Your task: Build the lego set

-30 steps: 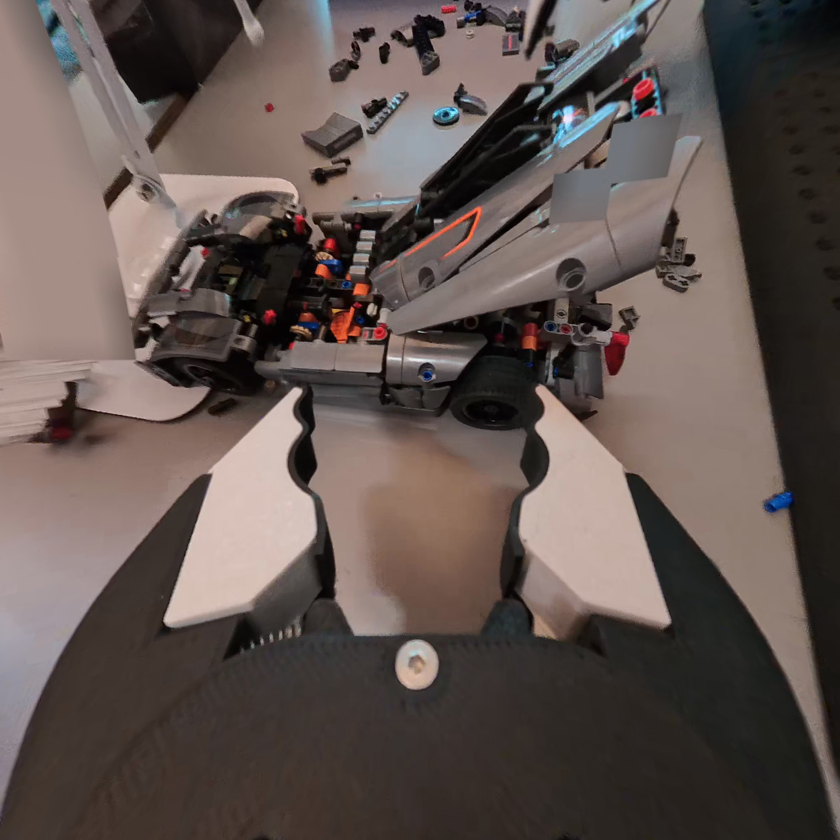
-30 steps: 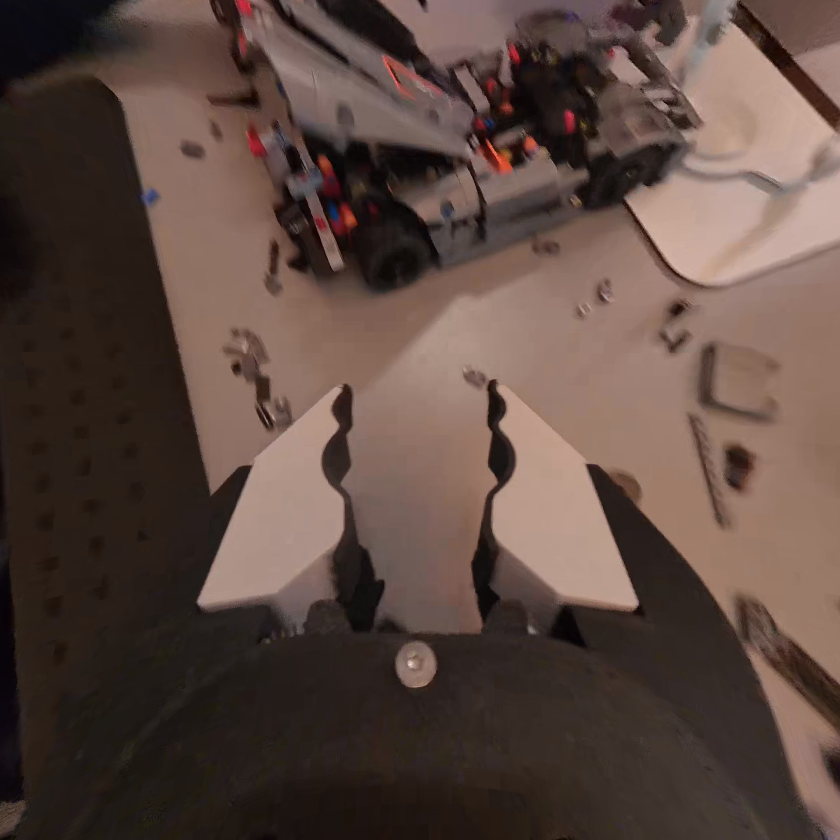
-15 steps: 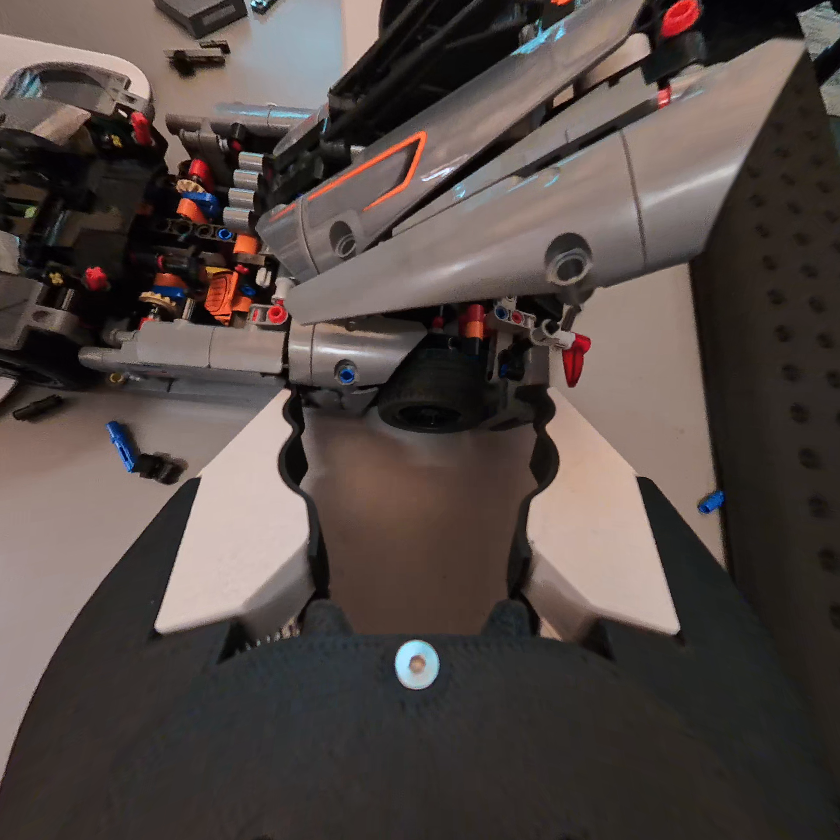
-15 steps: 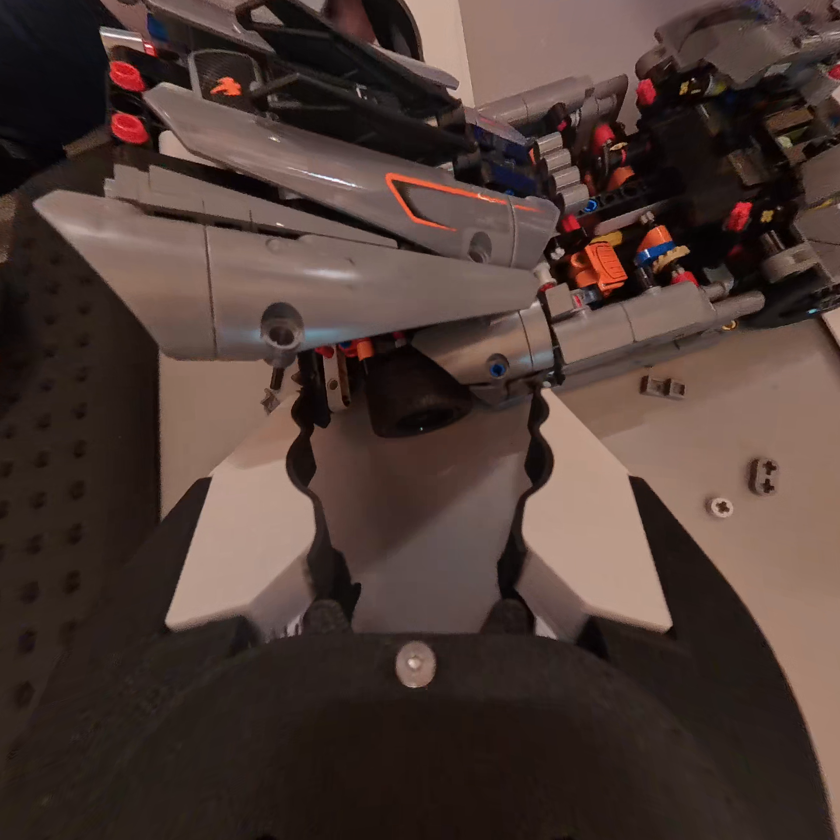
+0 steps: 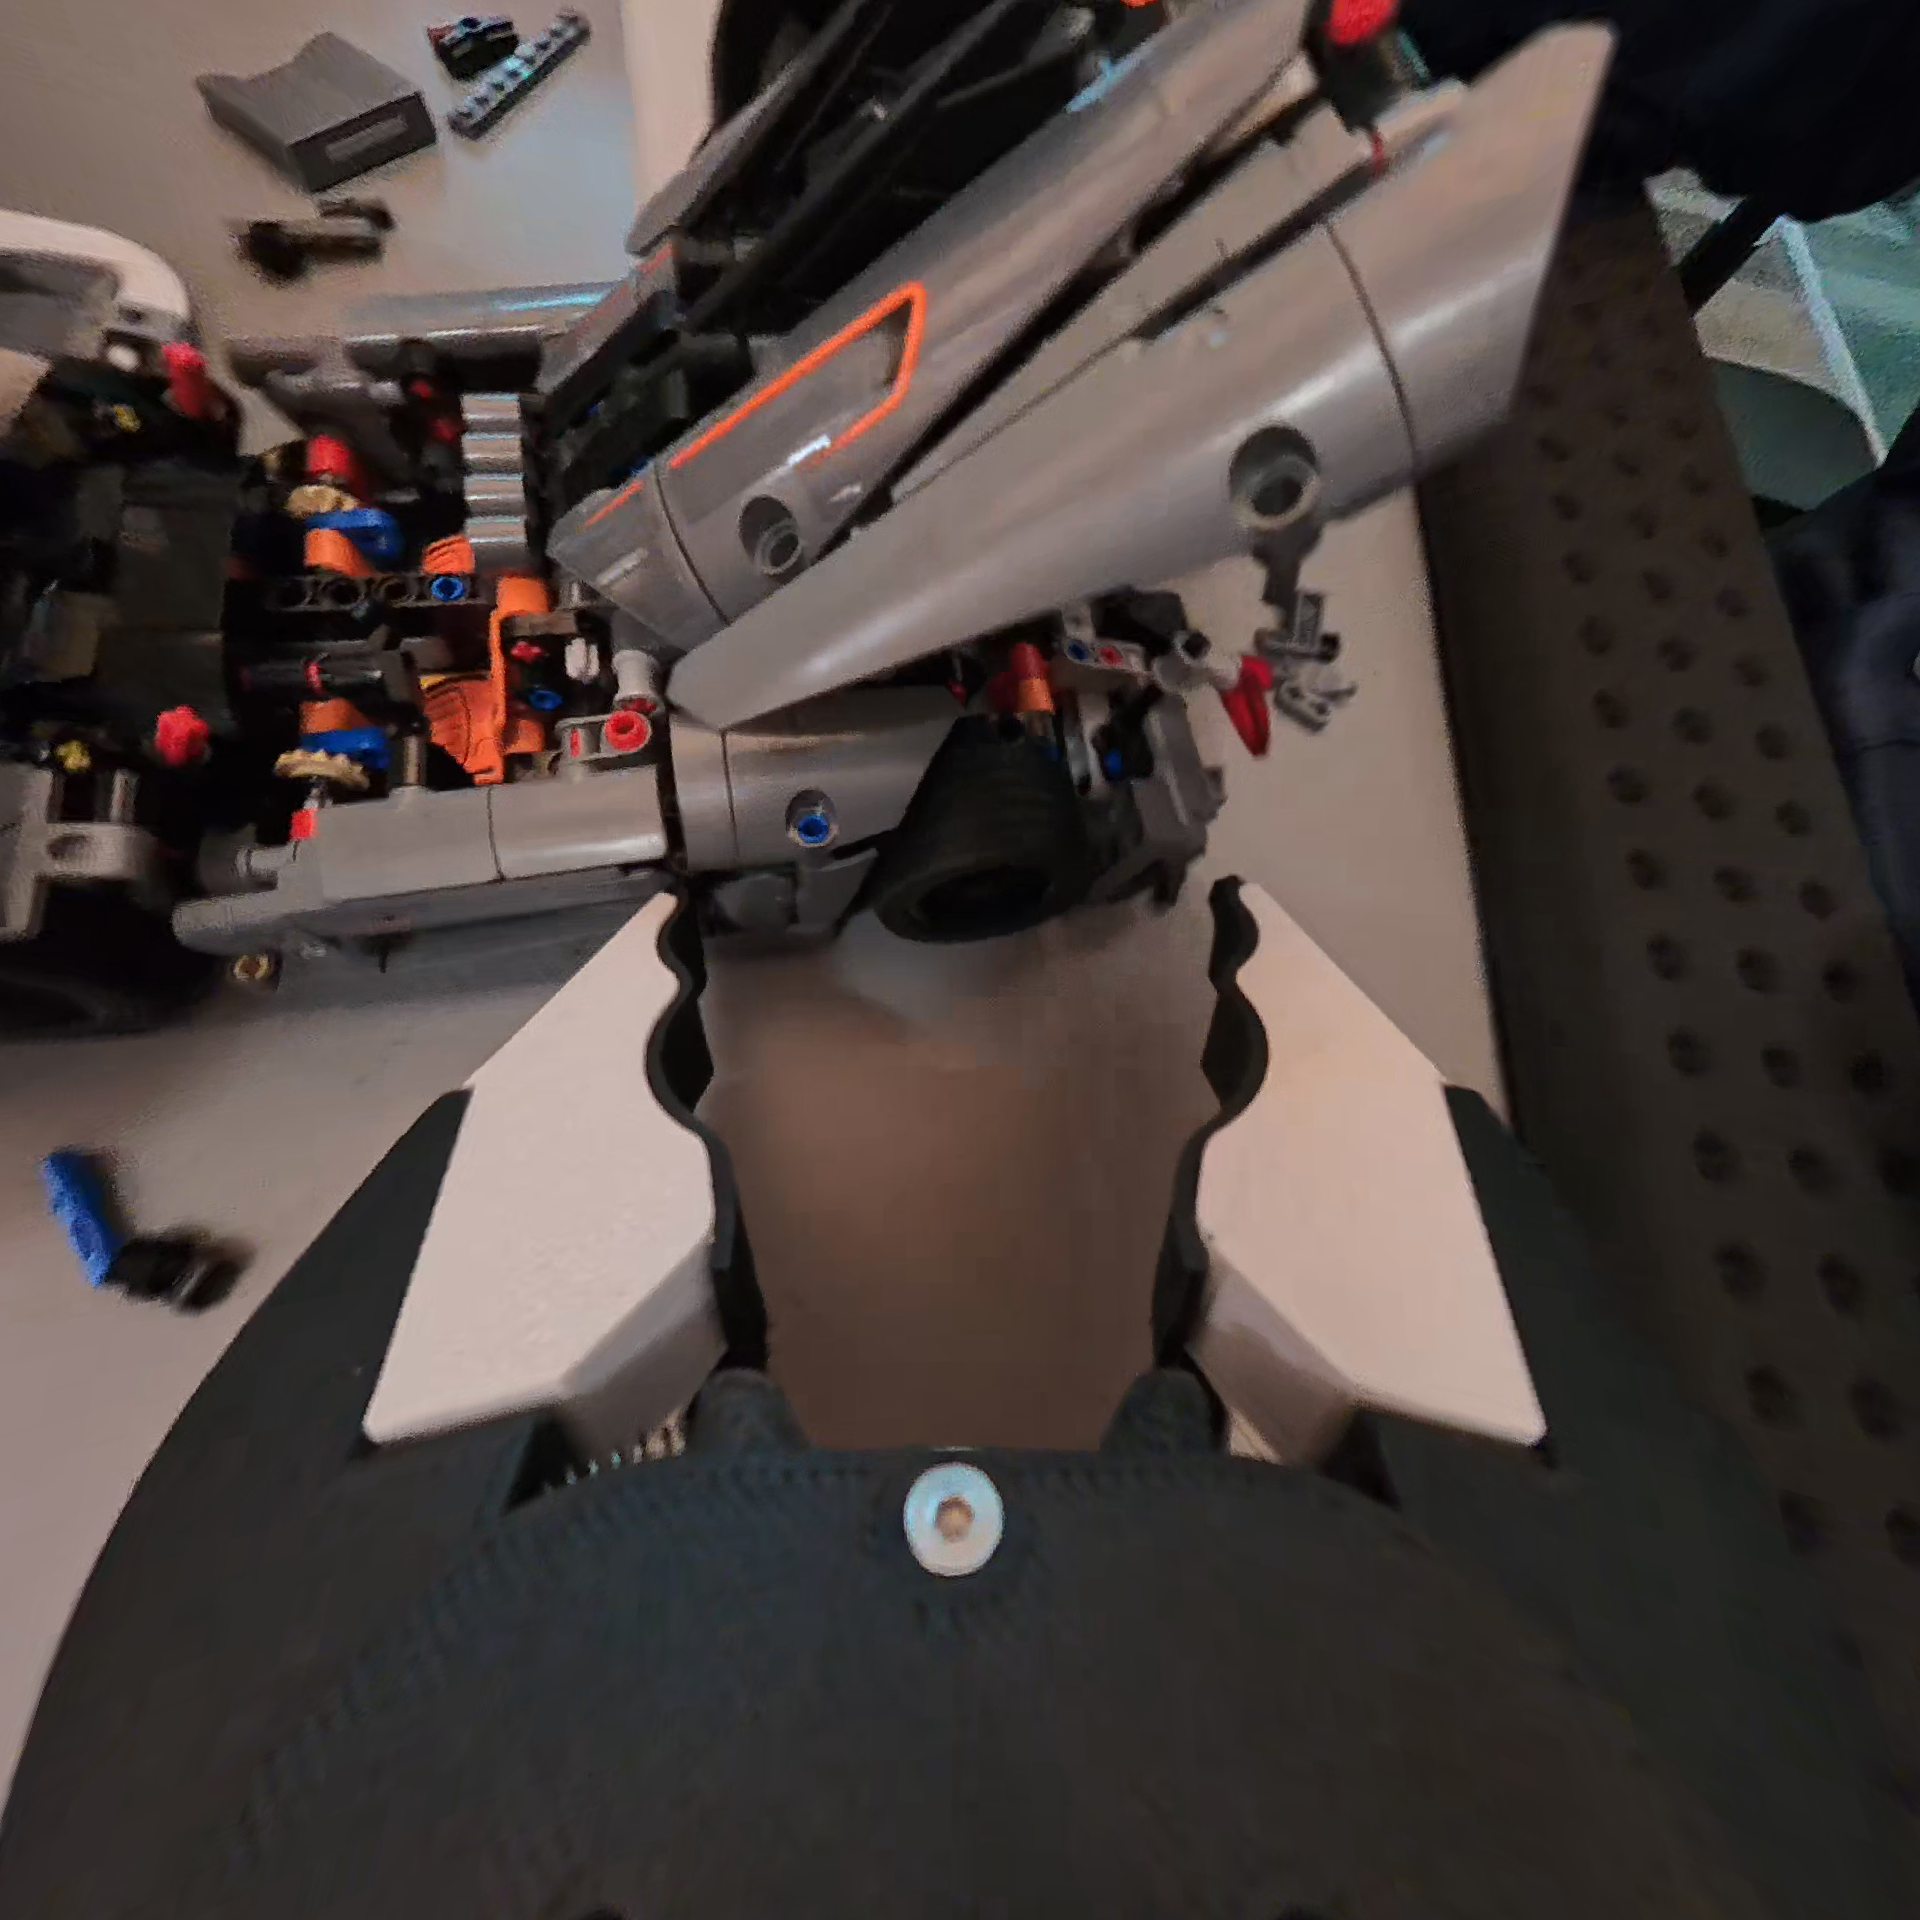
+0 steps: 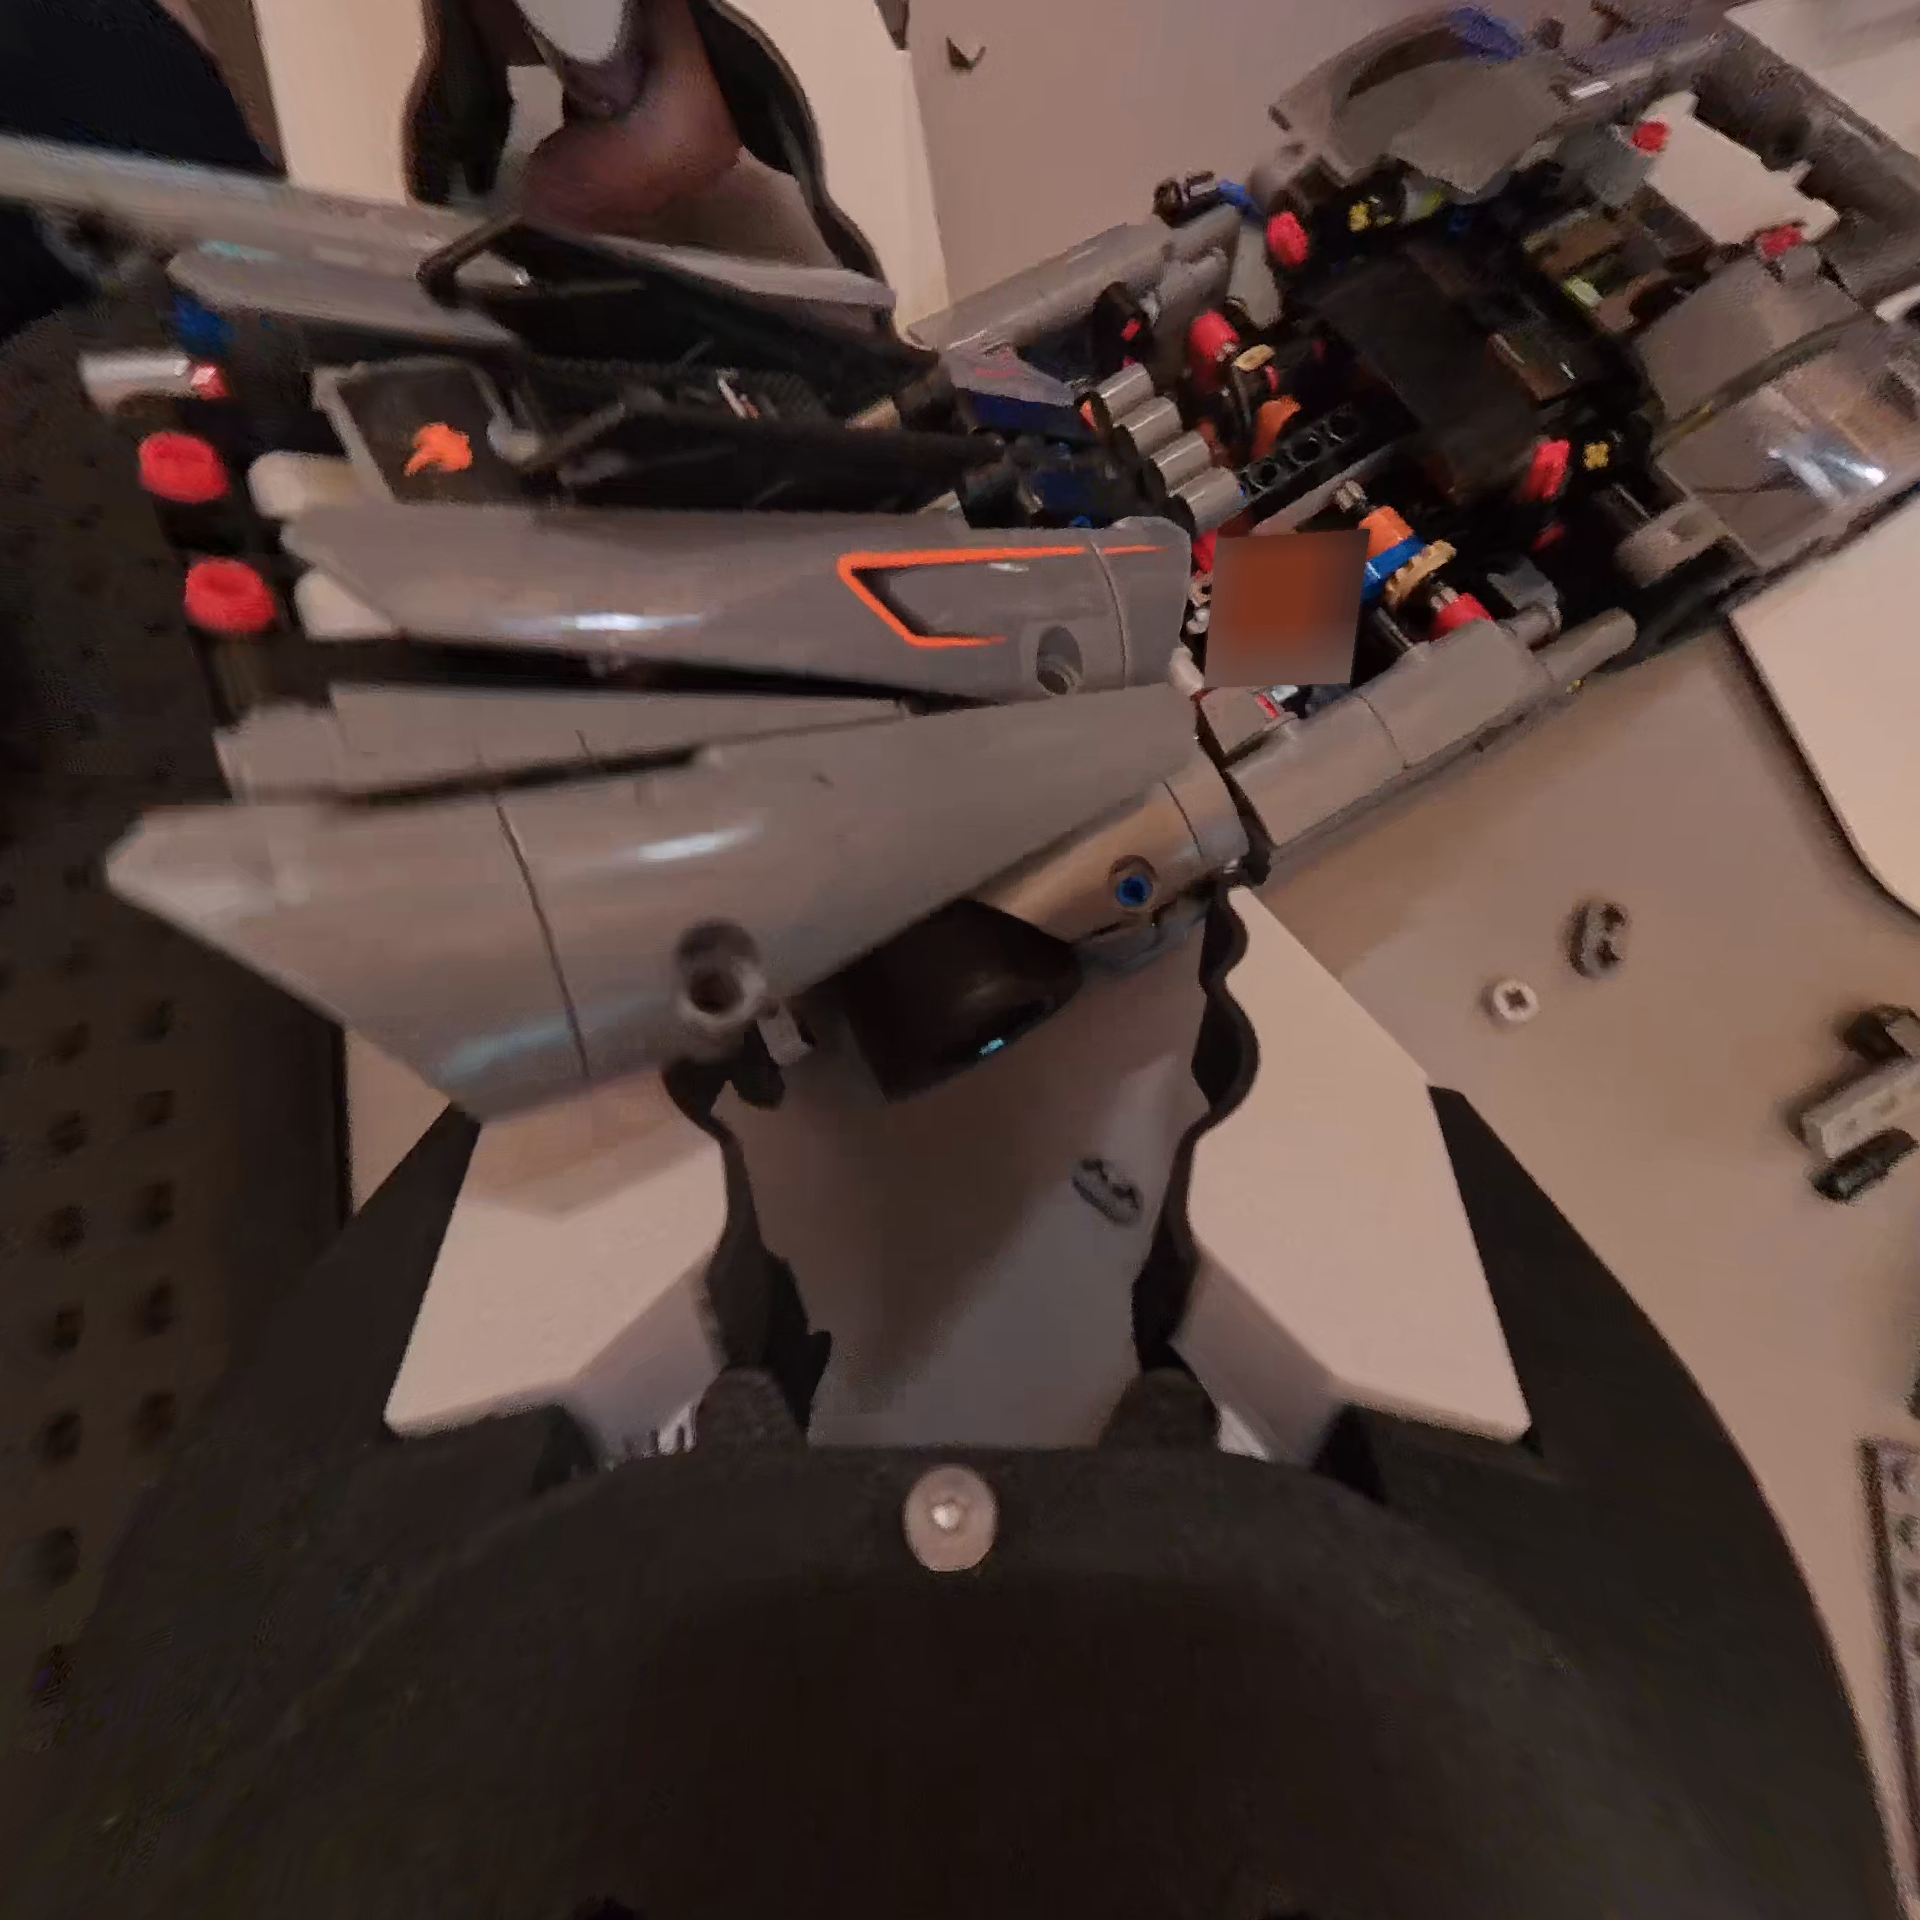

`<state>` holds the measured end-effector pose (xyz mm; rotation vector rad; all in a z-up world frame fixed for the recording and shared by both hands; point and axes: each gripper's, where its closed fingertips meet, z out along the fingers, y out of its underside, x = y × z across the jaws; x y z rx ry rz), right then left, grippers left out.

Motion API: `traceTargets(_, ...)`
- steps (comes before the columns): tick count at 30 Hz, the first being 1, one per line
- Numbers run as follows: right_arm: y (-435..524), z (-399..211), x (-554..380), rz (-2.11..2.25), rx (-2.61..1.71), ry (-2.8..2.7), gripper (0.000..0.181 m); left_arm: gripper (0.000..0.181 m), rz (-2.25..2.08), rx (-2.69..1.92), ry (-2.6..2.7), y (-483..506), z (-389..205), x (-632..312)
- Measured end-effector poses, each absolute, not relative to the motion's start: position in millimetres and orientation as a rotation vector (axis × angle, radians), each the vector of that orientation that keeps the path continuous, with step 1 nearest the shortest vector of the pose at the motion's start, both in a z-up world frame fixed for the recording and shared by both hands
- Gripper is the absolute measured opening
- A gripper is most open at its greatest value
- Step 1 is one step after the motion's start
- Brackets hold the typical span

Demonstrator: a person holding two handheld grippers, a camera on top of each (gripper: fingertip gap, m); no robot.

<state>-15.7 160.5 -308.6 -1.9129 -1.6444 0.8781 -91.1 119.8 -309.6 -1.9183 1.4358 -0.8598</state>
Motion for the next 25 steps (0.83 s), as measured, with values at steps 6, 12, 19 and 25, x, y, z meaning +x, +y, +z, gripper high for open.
traceTargets(6, 169.4, -302.2, 4.5, 0.932, -1.917, -1.607, 0.076, 0.093, -0.927, -1.882, 1.494, 107.7, -304.6, -75.4)
traceTargets(12, 177.9, -291.0, 18.6, 0.971, -1.904, -1.541, 0.073, 0.077, -0.827, -1.824, 1.178, 159.3, -247.1, -146.0)
traceTargets(19, 178.9, -291.1, 21.1, 0.982, -1.891, -1.531, 0.07, 0.088, -0.587, -2.045, 0.58, 286.7, -280.4, -234.8)
traceTargets(25, 177.2, -286.9, 19.6, 0.984, -1.856, -1.539, 0.068, 0.089, -0.469, -2.143, 0.466, 352.5, -306.5, -244.2)
